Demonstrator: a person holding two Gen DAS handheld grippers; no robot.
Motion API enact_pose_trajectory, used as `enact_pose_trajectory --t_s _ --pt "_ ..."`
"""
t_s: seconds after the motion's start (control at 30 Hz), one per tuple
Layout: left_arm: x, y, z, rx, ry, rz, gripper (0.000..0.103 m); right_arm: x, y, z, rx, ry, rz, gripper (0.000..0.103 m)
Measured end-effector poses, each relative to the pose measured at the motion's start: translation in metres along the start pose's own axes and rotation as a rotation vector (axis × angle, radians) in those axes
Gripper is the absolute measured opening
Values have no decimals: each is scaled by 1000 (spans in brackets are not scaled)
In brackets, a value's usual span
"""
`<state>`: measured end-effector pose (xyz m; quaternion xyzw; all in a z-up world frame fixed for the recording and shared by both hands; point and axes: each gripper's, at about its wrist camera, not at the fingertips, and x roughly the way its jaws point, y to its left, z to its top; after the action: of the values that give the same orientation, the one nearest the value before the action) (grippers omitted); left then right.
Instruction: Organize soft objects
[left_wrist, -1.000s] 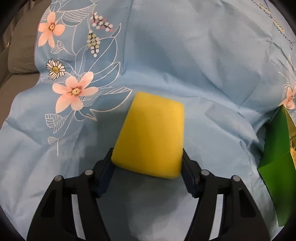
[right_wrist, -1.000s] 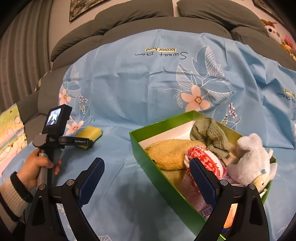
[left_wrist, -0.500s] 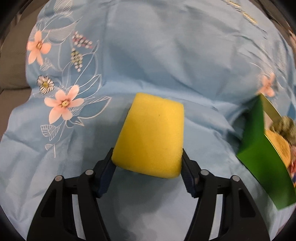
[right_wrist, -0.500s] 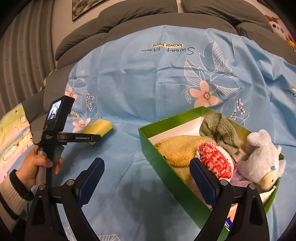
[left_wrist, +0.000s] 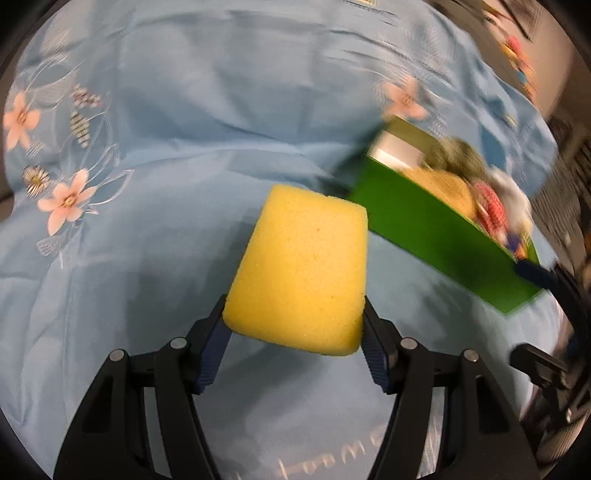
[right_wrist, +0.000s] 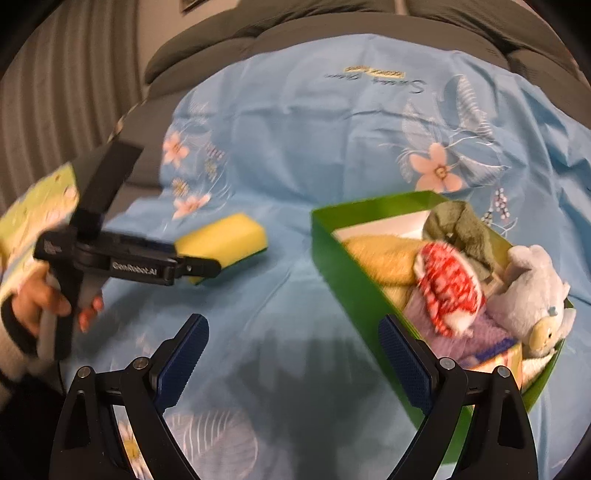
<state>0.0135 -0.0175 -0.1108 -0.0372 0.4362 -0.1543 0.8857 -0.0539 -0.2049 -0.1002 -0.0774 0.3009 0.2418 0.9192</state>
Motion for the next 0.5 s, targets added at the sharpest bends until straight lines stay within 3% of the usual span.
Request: enact_pose_trajectory --t_s 0.4,0.5 --pt "-8 -57 -69 275 82 -213 65 -13 14 -43 -114 93 80 94" --pt "-1 -66 -73 302 96 -222 66 -14 14 -50 -139 121 71 94"
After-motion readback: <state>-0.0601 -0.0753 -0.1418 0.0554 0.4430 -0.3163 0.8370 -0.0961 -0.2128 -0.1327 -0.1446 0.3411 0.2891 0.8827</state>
